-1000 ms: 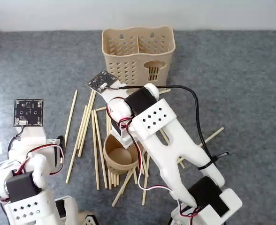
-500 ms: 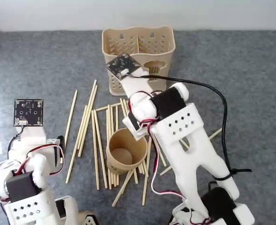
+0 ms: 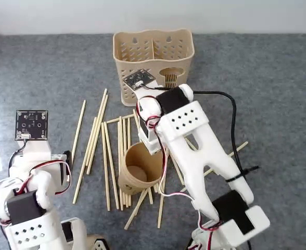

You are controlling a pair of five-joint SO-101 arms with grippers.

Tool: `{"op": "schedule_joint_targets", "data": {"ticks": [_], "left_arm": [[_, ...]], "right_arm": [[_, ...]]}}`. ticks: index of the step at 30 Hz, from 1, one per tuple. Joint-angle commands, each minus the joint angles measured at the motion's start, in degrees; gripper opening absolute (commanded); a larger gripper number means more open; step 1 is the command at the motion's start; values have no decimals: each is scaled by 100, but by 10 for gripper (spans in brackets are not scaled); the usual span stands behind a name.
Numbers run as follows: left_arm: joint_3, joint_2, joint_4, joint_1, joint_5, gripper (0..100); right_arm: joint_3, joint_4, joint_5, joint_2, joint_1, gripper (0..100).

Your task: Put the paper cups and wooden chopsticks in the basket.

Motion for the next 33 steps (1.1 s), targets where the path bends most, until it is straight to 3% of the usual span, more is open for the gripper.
{"op": "schedule_joint_targets", "data": {"ticks": [1, 20, 33], "left_arm": [[48, 18, -141, 0, -44, 214], [321, 18, -492, 0, -26, 214], [321, 18, -492, 0, -18, 214]], "right_arm": [[0, 110, -62, 277, -233, 285], [519, 242, -79, -1042, -796, 284], [923, 66, -44, -365, -1077, 284]]}}
